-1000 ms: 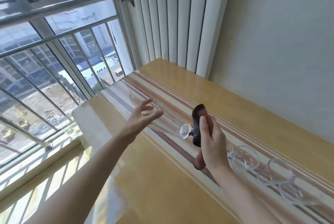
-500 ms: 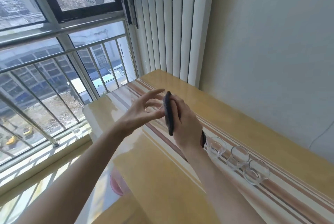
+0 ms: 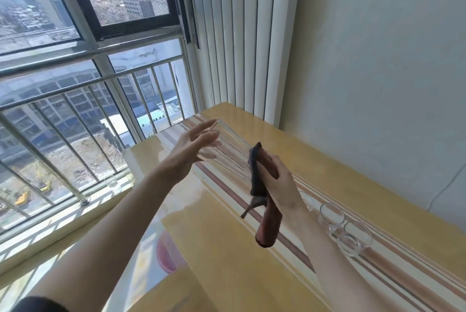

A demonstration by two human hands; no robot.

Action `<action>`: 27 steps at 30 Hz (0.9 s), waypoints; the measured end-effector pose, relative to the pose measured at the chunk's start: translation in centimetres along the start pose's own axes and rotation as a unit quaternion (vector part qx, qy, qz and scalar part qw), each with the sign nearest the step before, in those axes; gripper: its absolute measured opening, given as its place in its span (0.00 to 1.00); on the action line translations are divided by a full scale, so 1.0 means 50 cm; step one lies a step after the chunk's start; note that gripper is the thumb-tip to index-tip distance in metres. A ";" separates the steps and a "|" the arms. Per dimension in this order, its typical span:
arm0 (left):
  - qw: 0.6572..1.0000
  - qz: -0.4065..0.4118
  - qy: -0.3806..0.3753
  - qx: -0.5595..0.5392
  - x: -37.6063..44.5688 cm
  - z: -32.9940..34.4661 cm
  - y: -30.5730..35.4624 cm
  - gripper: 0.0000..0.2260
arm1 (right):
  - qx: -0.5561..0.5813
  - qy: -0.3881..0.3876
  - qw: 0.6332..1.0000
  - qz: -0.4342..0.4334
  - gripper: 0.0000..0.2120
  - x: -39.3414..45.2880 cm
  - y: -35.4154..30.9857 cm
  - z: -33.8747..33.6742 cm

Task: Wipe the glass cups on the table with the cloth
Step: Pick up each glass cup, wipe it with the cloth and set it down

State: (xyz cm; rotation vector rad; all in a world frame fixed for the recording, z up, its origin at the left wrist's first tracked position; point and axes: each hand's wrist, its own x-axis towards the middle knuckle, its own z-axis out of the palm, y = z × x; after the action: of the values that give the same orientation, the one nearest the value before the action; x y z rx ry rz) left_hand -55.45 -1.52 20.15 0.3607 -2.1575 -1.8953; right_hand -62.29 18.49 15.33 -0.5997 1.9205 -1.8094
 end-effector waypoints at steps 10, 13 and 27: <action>0.990 -0.054 -0.074 0.111 -0.006 -0.002 0.038 0.50 | 0.232 0.065 0.970 -0.008 0.12 -0.030 0.018 0.035; 0.983 -0.059 -0.053 0.168 -0.014 0.007 0.055 0.54 | 0.204 0.112 0.969 -0.081 0.19 -0.032 0.013 0.038; 0.995 0.014 -0.054 0.088 -0.022 0.047 0.028 0.41 | -0.219 0.023 0.946 -0.240 0.20 -0.009 -0.040 0.001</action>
State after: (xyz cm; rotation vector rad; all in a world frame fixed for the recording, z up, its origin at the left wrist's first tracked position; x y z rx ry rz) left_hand -55.28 1.23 21.22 0.2631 -2.3960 -1.7514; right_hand -61.86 18.63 17.33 -1.2796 2.3836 -1.6565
